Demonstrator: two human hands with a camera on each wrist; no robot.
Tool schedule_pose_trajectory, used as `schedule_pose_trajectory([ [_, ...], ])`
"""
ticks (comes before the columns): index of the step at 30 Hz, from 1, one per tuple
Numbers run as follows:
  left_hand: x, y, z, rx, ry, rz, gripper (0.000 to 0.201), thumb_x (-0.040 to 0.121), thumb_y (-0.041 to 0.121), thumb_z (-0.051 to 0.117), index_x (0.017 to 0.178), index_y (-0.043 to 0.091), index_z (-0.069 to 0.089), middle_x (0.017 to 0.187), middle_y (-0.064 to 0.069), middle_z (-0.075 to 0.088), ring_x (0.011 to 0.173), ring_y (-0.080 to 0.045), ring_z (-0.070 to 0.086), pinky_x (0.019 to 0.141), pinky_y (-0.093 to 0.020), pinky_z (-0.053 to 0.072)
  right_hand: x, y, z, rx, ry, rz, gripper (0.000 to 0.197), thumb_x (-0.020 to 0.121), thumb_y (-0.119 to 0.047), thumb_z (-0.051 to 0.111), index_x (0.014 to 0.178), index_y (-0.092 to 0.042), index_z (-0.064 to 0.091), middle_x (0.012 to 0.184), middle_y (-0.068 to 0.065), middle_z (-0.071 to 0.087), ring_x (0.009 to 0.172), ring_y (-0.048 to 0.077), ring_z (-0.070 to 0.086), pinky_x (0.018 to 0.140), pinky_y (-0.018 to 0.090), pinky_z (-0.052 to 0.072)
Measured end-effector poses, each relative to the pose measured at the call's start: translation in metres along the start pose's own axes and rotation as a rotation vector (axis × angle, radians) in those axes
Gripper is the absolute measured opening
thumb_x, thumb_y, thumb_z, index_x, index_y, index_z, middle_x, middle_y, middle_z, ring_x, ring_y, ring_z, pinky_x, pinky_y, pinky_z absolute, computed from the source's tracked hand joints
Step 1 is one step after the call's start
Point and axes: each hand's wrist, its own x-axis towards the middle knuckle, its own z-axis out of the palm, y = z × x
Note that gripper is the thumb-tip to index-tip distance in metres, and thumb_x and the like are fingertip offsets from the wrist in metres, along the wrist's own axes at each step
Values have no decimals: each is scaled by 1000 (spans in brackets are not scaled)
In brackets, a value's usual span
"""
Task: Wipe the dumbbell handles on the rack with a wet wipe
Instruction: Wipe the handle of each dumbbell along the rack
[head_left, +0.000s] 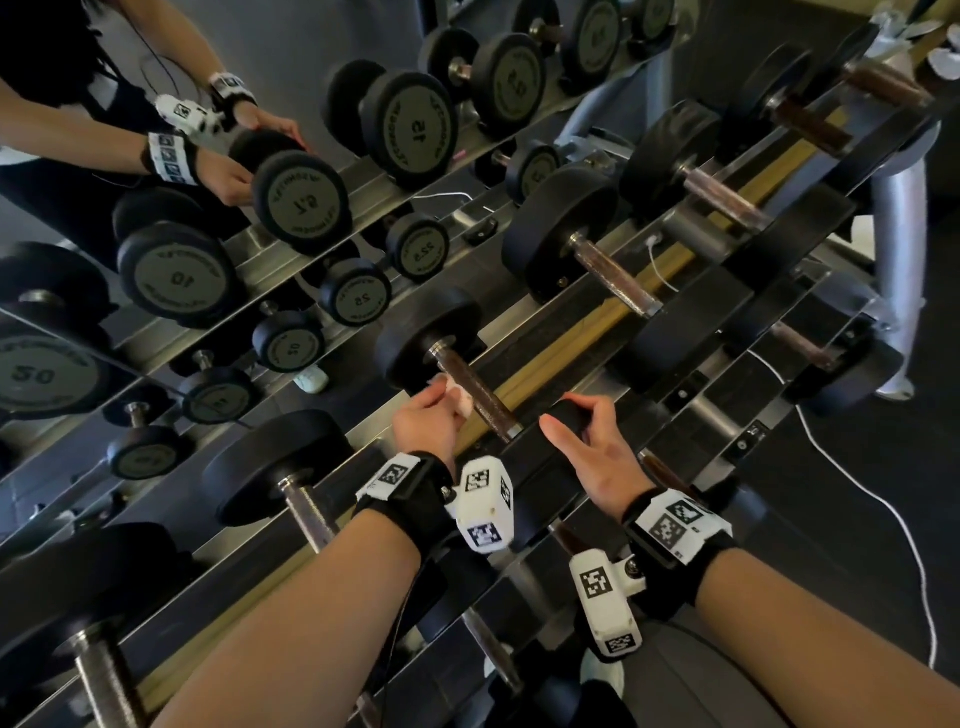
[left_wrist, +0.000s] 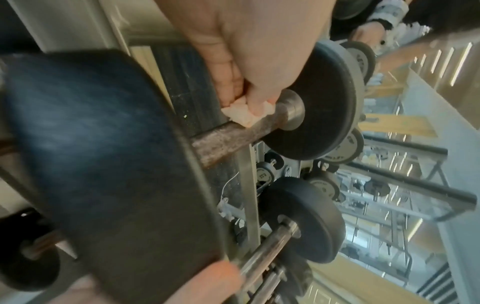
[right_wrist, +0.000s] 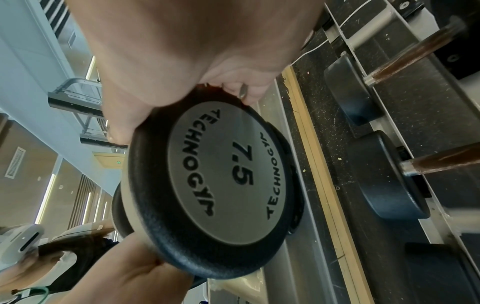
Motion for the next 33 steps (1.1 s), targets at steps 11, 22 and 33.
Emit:
schedule_pose_trajectory([
  [11, -27, -26, -3, 98, -78, 18, 31, 94, 11, 62, 125, 18, 64, 115, 4, 68, 104, -12, 65, 91, -29, 53, 2, 2, 0, 17, 4, 5, 60, 56, -73, 79, 103, -58, 45, 117, 4, 63, 106, 19, 67, 96, 50, 54],
  [22, -6, -7, -1, 12, -78, 20, 35, 94, 1, 58, 128, 12, 62, 123, -6, 67, 108, -20, 65, 96, -38, 54, 3, -1, -2, -25, -18, 16, 59, 62, -69, 76, 108, -53, 42, 116, 4, 62, 96, 12, 70, 91, 46, 57],
  [33, -5, -1, -7, -18, -137, 33, 38, 94, -3, 57, 131, 4, 59, 121, -9, 66, 106, -20, 65, 94, -34, 54, 6, 3, -3, -40, -3, 27, 57, 59, -73, 77, 103, -58, 44, 115, 3, 63, 102, 18, 68, 93, 50, 56],
])
